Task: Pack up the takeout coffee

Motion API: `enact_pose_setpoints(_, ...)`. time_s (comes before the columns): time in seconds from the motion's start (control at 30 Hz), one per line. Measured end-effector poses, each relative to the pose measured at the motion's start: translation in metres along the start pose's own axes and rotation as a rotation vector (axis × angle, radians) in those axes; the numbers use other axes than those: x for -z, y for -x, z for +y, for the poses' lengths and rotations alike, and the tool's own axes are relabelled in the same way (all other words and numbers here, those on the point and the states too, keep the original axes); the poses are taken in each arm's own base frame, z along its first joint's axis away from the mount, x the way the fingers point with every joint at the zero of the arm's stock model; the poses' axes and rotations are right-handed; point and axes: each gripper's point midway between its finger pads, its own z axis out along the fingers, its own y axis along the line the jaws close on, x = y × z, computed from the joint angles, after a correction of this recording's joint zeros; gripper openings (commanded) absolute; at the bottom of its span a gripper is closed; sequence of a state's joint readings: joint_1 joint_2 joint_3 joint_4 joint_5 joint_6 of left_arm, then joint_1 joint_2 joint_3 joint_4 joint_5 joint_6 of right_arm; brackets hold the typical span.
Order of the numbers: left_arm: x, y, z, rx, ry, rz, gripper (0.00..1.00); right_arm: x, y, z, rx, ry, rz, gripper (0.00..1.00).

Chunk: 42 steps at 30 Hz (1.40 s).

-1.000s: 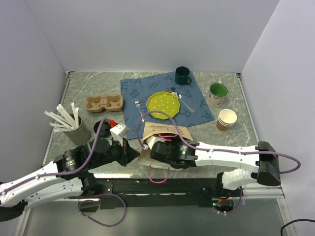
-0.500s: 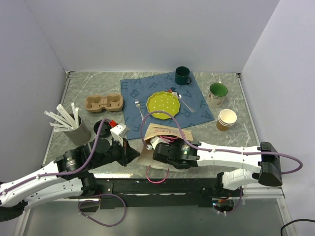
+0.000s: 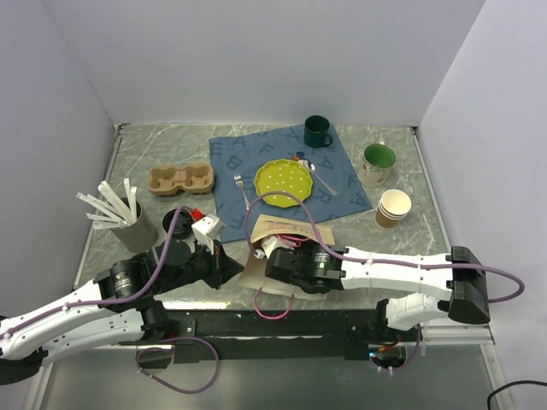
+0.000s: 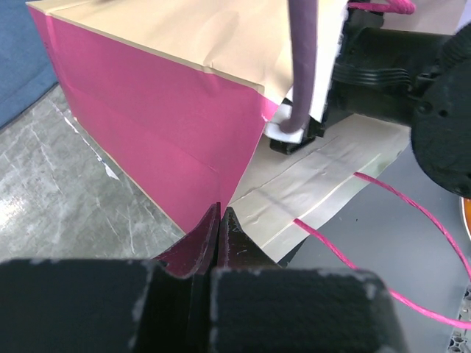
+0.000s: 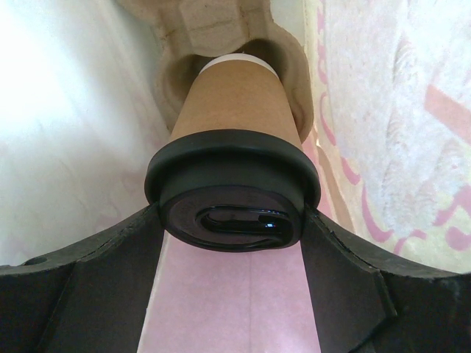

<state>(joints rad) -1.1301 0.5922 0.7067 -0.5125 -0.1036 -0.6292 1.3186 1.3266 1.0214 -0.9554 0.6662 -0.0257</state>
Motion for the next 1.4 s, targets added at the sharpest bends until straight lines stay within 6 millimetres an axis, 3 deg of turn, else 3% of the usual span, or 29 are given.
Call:
enact_pose_setpoints(1.0,-0.003,0.008,-0.002,0.005,-0.012,-0.046,0.01,-0.029,0.011,-0.002,-0.140,-0.007,0.006,0.28)
enact_pose_setpoints(1.4,-0.003,0.003,-0.002,-0.021,0.019,-0.050,0.01,-0.037,0.015,0.001,-0.163,-0.029,-0.004,0.34)
